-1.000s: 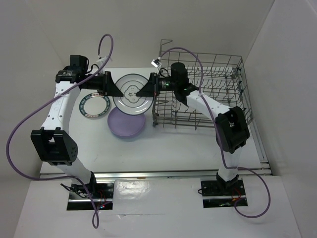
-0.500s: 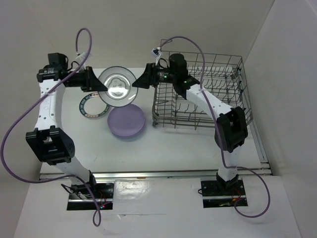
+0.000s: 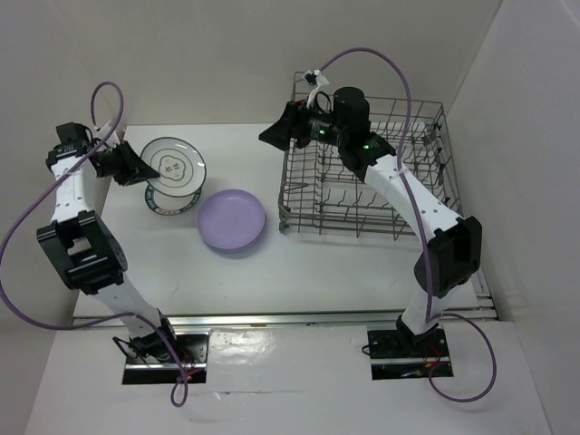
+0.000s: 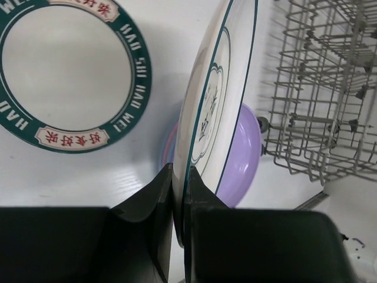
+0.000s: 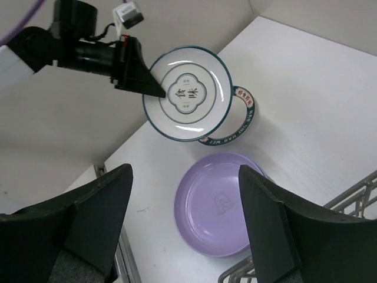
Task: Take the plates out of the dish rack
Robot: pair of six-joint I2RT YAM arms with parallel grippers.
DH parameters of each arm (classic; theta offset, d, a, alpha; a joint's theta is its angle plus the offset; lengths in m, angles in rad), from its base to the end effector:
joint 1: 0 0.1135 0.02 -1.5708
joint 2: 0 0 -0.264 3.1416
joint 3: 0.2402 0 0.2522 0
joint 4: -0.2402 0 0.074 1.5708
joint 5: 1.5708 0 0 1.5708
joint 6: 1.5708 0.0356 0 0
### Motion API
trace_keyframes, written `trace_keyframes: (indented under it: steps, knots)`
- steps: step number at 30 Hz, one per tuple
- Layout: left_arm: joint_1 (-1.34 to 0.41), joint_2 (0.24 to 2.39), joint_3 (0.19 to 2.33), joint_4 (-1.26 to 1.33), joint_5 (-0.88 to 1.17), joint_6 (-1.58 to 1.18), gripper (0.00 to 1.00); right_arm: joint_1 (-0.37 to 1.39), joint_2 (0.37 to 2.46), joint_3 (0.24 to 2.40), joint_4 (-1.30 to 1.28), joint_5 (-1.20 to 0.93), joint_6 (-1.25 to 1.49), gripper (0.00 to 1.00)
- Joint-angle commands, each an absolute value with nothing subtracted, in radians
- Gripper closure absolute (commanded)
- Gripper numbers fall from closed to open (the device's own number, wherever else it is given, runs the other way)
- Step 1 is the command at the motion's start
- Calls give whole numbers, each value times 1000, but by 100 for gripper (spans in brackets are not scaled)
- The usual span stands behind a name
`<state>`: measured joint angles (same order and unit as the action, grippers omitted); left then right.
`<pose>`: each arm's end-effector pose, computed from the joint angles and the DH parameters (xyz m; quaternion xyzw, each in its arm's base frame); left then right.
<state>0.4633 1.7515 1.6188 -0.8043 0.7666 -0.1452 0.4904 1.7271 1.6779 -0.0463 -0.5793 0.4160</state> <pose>0.3485 0.1465 0.3200 -0.1528 0.8757 -0.3051 0.3416 0.3543 0.2112 0.4123 -0.2183 0.7016 0.4722 0.4869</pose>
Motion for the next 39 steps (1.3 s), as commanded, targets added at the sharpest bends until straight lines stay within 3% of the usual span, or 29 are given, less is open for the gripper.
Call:
trace_keyframes:
  steps: [1, 17, 27, 33, 39]
  knots:
    - [460, 1837, 1647, -707, 752, -198, 100, 491, 1646, 1646, -84, -532, 356, 20]
    - [460, 2054, 1686, -541, 568, -265, 97, 500, 1568, 1571, -150, -494, 307, 20]
    - [471, 2137, 1649, -601, 561, -221, 71, 500, 1534, 1571, -172, -476, 298, 20]
    - [471, 2146, 1649, -630, 484, -178, 43, 500, 1534, 1580, -181, -485, 298, 20]
    - [471, 2125, 1629, -640, 390, -121, 41, 509, 1543, 1589, -172, -495, 298, 20]
